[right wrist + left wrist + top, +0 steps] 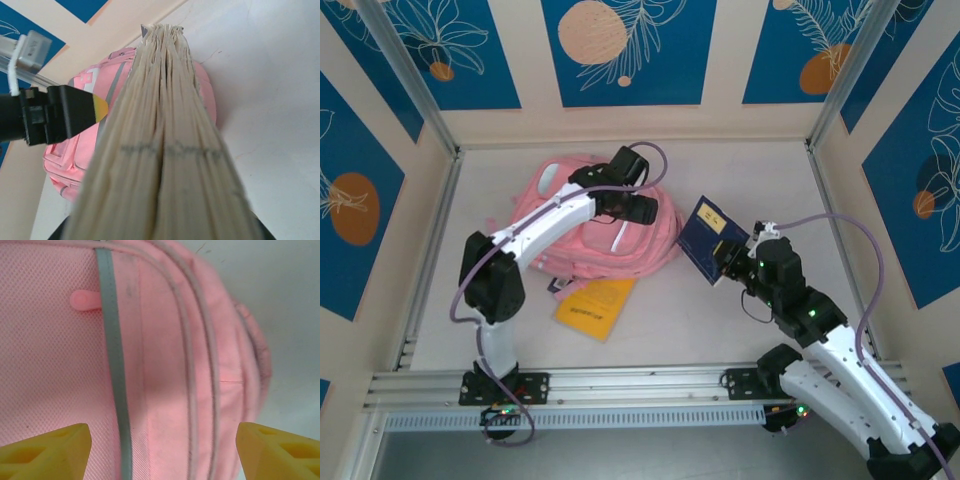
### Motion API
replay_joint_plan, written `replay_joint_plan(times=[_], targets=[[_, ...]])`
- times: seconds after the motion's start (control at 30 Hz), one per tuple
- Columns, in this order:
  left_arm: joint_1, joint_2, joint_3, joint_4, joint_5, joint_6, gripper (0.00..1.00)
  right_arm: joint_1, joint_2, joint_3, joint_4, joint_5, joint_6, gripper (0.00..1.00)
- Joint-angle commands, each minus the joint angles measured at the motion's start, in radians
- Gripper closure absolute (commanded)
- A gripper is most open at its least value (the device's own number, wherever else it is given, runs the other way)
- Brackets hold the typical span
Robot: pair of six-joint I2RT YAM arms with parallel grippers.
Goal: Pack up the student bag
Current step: Open the student bag at the center of the table.
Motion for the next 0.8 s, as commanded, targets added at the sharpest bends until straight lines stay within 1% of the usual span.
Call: replay_joint_plan(times=[0.0, 0.1, 0.2, 0.3, 0.4, 0.53, 0.77], targets=[[0.047, 0.039, 0.055, -0.077, 0.067, 0.069, 0.28, -0.032, -0.028, -0.012, 0.014, -0.064, -0.068, 1.0], [0.078, 0.048, 0.036, -0.043, 0.171, 0.07, 0.35, -0.072, -0.028, -0.024, 0.019, -0.123, -0.084, 1.0], [0.09, 0.058, 0.025, -0.017, 0.26, 0.069, 0.45, -0.117, -0.023, -0.039, 0.037, -0.175, -0.092, 1.0], [0.094, 0.088, 0.027, -0.016, 0.32, 0.071, 0.59, -0.161, -0.017, -0.047, 0.063, -0.226, -0.092, 1.0], [0.101, 0.11, 0.027, -0.022, 0.337, 0.073, 0.74, -0.201, 0.001, -0.047, 0.097, -0.283, -0.088, 1.0], [0.112, 0.105, 0.03, -0.026, 0.351, 0.073, 1.0, -0.229, 0.027, -0.041, 0.111, -0.313, -0.091, 1.0], [0.127, 0.006, 0.107, -0.081, 0.381, 0.087, 1.0, -0.272, 0.057, -0.036, 0.128, -0.335, -0.09, 1.0]])
